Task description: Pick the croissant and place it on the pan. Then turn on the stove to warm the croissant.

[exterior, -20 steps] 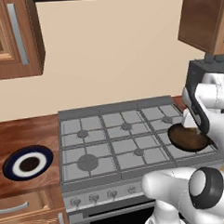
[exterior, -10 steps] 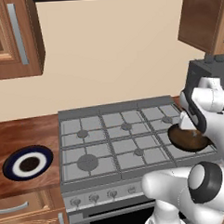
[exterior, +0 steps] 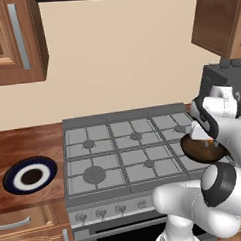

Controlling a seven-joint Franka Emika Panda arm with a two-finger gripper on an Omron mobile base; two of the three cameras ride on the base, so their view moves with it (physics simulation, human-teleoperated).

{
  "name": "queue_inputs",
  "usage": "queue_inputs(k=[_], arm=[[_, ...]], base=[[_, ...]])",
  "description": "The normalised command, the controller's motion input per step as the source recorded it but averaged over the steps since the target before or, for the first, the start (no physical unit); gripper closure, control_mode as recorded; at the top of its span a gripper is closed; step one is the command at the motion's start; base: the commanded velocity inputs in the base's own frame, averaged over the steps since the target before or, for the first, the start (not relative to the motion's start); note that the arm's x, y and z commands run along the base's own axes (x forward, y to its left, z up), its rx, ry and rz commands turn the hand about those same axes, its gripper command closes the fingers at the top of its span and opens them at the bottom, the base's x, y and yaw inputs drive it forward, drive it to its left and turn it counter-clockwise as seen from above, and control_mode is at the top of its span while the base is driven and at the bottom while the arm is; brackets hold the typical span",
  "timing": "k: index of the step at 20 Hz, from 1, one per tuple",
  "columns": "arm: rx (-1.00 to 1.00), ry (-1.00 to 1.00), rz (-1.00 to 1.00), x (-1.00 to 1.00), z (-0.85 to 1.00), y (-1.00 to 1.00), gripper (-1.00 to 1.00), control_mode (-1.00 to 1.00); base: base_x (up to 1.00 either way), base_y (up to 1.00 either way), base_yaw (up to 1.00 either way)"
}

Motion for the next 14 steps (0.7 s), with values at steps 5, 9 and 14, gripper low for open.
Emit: queue_inputs(k=[5, 9, 14], arm=[[0.00, 0.00, 0.00, 0.20, -0.16, -0.14, 1.00, -1.00], [0.00, 0.00, 0.00, 0.22, -0.19, -0.12, 1.00, -1.00], [0.00, 0.00, 0.00, 0.16, -0.21, -0.11, 1.00, -1.00]], base=[[0.00, 0.00, 0.00], [0.00, 0.00, 0.00], [0.00, 0.00, 0.00]])
